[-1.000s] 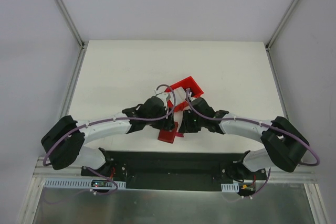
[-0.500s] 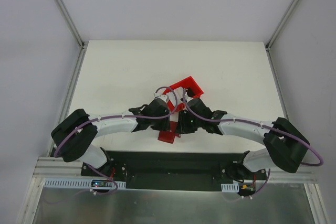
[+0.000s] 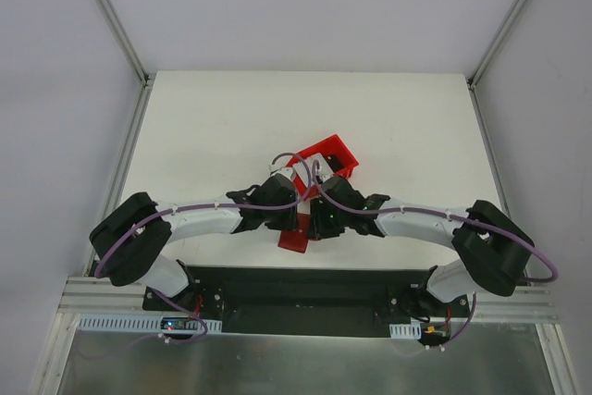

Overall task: Put the credit cards into the card holder
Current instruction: Open the card holder at the center of the board.

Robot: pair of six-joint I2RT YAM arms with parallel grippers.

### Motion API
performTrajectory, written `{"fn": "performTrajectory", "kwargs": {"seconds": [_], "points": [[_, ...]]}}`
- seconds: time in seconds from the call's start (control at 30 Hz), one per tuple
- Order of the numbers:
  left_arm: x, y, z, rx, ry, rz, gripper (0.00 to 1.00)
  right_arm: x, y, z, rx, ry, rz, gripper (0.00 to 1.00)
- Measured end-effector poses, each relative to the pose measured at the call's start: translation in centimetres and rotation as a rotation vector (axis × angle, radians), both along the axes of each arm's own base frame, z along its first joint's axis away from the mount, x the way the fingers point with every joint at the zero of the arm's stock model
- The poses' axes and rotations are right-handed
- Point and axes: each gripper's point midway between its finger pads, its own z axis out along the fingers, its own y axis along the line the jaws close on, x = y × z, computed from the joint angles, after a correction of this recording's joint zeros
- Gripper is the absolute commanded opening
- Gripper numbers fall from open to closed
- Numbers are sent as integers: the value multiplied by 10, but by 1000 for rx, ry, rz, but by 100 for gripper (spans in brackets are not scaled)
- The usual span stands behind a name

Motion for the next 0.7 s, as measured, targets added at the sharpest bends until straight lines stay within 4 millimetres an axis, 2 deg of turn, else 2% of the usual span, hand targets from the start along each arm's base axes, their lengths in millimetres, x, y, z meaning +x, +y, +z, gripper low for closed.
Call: {"fn": "performTrajectory", "kwargs": {"seconds": [0.37,0.7], "points": [[0,0,0,-2,-3,-1,34,-3,-29,-25,-117,21,-62,25],[0,0,0,-1,-9,-9,36,-1,-35,-25,-108,30,-112,24]]}}
